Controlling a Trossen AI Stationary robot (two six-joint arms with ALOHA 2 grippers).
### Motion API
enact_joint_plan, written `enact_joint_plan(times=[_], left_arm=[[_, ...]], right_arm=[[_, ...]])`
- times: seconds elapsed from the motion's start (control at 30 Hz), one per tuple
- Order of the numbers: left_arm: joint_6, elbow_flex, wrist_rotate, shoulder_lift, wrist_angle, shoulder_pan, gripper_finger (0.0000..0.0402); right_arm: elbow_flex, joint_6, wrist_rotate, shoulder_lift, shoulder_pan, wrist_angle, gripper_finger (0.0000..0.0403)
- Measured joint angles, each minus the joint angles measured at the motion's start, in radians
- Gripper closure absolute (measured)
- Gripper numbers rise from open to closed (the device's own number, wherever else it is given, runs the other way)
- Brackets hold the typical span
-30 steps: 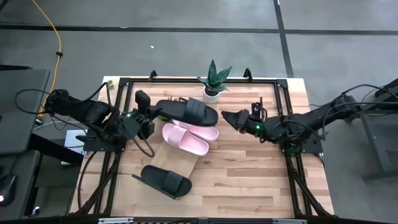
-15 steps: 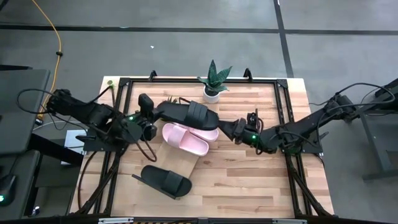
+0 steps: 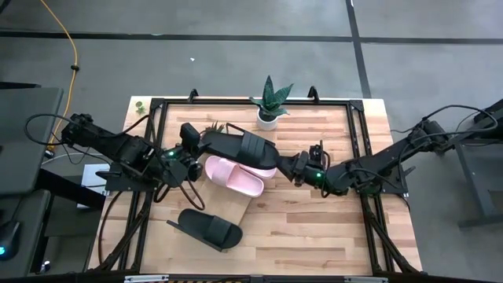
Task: Pick and place slides into the shelf
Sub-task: Put the black slide on the shelf
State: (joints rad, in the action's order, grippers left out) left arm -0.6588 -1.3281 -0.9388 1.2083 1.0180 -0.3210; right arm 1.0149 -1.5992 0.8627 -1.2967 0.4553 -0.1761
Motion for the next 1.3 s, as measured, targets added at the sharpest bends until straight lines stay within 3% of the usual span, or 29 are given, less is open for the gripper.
enact_joint_plan(times=[0.2, 0.63, 1.3], left_arm=[[-0.003, 0.0, -0.029, 0.0, 0.003, -0.001, 0.0349], [-0.003, 0.0, -0.041, 0.0, -0.002, 0.0, 0.0349], [-0.025, 0.0, -0.04, 0.0, -0.004, -0.001, 0.0349]], right_arm=[[0.0, -0.039, -0.026, -0.011, 0.0, 0.012, 0.0168], [0.0, -0.053, 0.014, -0.041, -0.004, 0.008, 0.024], [0.0, -0.044, 0.04, -0.041, -0.049, 0.03, 0.0245]])
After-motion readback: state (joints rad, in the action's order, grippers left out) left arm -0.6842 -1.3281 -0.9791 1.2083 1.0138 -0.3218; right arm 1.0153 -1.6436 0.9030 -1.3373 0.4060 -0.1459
